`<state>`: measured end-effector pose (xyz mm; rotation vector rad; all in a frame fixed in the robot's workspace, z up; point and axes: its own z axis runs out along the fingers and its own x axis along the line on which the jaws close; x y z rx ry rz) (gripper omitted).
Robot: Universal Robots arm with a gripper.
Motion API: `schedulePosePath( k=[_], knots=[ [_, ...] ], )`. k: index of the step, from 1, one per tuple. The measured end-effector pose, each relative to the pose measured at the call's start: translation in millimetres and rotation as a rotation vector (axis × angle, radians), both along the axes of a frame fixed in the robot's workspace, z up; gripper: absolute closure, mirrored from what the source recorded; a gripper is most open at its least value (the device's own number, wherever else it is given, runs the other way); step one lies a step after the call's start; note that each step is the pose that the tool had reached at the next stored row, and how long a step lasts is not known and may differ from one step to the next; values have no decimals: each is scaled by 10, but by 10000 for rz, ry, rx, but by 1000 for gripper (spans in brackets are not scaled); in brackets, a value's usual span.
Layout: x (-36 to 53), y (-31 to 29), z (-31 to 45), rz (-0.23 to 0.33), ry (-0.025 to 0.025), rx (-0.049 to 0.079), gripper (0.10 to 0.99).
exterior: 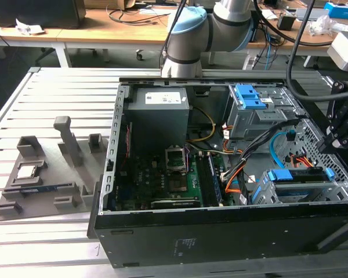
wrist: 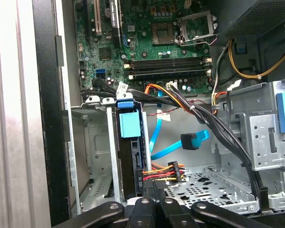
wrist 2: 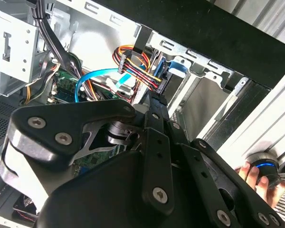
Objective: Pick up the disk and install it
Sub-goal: 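Insert the second disk wire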
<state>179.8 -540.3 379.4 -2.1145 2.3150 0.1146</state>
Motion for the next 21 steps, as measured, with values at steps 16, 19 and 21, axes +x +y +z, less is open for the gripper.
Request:
schedulePosePath(
  k=[16,19,21],
  knots=[
    [-119,326,1,0,0,-6,784],
    [-280,414,1,20,0,-18,784],
    [-336,414,1,80,0,-26,784]
  ],
)
